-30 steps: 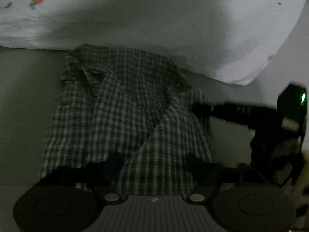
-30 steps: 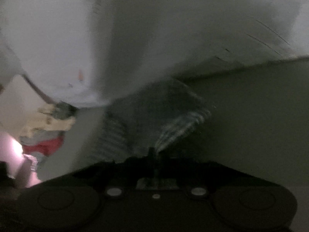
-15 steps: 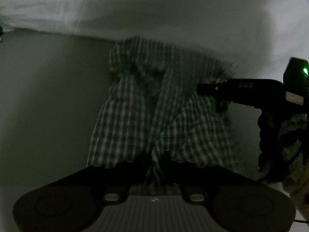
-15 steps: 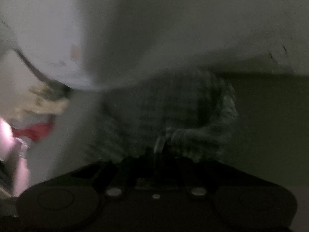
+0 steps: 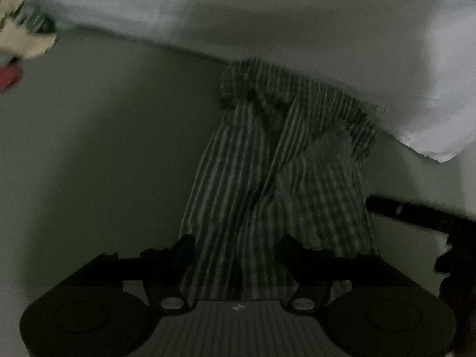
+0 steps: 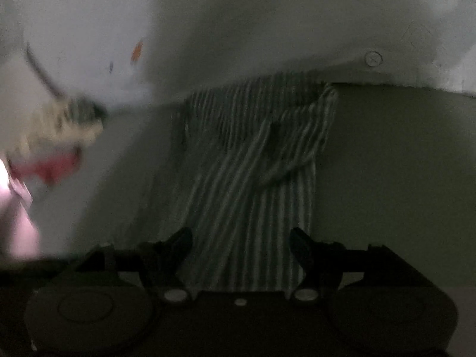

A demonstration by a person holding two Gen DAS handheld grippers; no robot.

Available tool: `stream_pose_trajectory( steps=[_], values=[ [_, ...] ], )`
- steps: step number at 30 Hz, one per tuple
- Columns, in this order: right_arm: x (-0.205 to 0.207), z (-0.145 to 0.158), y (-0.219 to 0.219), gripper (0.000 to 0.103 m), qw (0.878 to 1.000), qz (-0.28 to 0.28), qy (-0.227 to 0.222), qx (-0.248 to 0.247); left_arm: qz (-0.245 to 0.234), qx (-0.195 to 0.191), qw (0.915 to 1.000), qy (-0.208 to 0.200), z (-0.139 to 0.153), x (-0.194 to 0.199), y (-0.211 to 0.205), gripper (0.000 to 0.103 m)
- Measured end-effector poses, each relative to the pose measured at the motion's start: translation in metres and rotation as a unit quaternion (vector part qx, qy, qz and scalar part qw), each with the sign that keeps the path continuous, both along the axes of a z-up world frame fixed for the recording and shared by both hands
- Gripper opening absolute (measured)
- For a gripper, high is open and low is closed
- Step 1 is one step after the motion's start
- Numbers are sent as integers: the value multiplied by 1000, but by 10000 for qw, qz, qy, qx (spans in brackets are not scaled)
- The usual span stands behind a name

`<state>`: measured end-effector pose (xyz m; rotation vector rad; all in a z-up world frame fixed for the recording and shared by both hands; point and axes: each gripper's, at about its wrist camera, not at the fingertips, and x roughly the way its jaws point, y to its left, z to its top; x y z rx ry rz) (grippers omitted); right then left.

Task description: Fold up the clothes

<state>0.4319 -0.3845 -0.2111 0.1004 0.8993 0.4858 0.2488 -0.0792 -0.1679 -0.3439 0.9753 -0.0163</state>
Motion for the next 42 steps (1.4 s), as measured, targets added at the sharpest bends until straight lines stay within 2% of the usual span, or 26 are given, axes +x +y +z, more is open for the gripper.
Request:
stream_pose_trajectory(
  steps=[1, 4, 8, 10, 15, 17, 19, 22, 24, 28, 32, 35, 40, 42],
  values=[
    [-12, -2, 9, 84, 9996, 73, -90, -254, 16, 19, 10000, 71, -3, -6, 1, 69],
    [-40, -9, 22, 85, 9973, 160, -232, -681, 88, 174, 9996, 224, -12, -20, 7, 70],
    [-76, -16, 8, 87, 9985, -105, 0, -542, 81, 360, 9987, 351, -16, -53, 24, 70],
    [-96, -16, -6, 87, 9987, -325, 129, -383, -37, 298, 9989, 350, -16, -73, 32, 70],
    [-153, -22, -48, 87, 9899, -1280, 608, 103, -434, -290, 9979, 382, -18, -122, 52, 70],
    [-181, -25, -61, 87, 9848, -1585, 655, 291, -540, -712, 9953, 359, -22, -141, 60, 70],
    [-207, -27, -72, 87, 9789, -1824, 726, 560, -608, -1247, 9897, 358, -27, -159, 68, 70],
    [-239, -29, -85, 87, 9667, -2139, 881, 1095, -553, -2029, 9768, 415, -37, -184, 80, 70],
    [-259, -32, -91, 87, 9578, -2295, 963, 1439, -571, -2287, 9709, 423, -42, -194, 86, 70],
    [-291, -35, -94, 84, 9506, -2438, 962, 1663, -725, -2367, 9681, 380, -43, -210, 94, 70],
    [-312, -35, -82, 84, 9512, -2487, 1065, 1480, -871, -2365, 9670, 384, -46, -219, 100, 70],
    [-326, -45, -79, 83, 9468, -2566, 1407, 1341, -1100, -2235, 9675, 442, -46, -223, 98, 70],
    [-336, -54, -80, 80, 9372, -2722, 1573, 1511, -1479, -2015, 9667, 538, -46, -229, 94, 70],
    [-336, -57, -80, 79, 9378, -2727, 1612, 1422, -1559, -1976, 9661, 581, -48, -230, 93, 70]
  ],
)
